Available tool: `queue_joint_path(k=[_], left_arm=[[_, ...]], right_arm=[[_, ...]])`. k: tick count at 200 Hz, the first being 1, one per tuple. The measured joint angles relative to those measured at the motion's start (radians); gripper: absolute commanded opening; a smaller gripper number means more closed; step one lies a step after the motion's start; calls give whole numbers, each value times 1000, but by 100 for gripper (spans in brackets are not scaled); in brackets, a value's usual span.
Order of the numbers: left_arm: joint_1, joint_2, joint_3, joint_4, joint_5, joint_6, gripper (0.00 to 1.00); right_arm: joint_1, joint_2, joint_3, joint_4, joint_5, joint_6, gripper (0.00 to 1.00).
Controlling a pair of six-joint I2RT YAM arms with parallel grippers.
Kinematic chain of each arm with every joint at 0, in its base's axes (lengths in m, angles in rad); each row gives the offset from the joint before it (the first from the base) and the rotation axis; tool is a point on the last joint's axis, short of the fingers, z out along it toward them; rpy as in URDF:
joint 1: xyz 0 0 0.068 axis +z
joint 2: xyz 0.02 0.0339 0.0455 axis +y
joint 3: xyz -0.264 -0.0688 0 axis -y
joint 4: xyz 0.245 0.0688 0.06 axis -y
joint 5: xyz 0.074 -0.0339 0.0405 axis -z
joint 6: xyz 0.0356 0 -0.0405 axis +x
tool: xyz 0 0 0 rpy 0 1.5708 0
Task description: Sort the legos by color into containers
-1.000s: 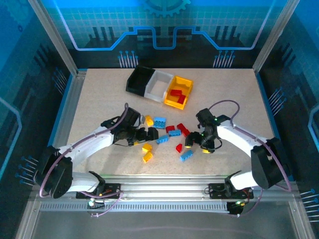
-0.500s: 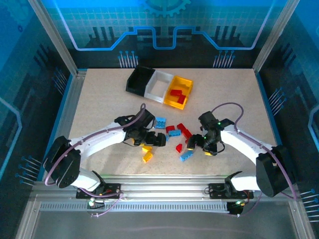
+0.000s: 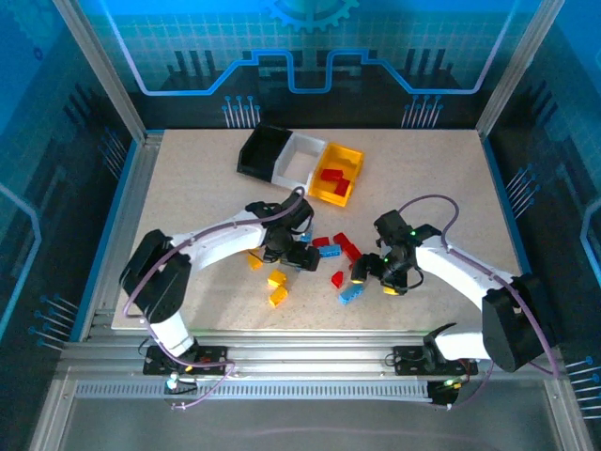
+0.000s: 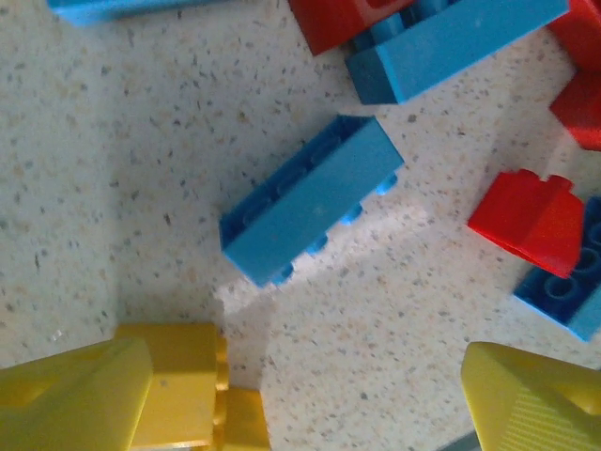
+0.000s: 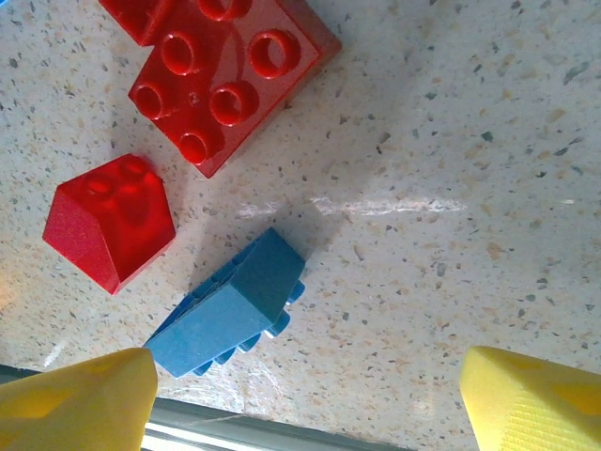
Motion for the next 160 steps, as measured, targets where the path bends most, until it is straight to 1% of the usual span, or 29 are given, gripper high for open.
queue_joint_path(k=[69,108,160], left_arm=[[0,148,124,-43,-37,141,74],[0,201,163,-42,-39,175,68],[0,229,164,-41,-39,198,58]], right_arm=[[-10,-81,2,-34,-8,29,85],[-22,-122,1,-60,-8,40,85],[-33,-133,-6,-63,-8,56,85]])
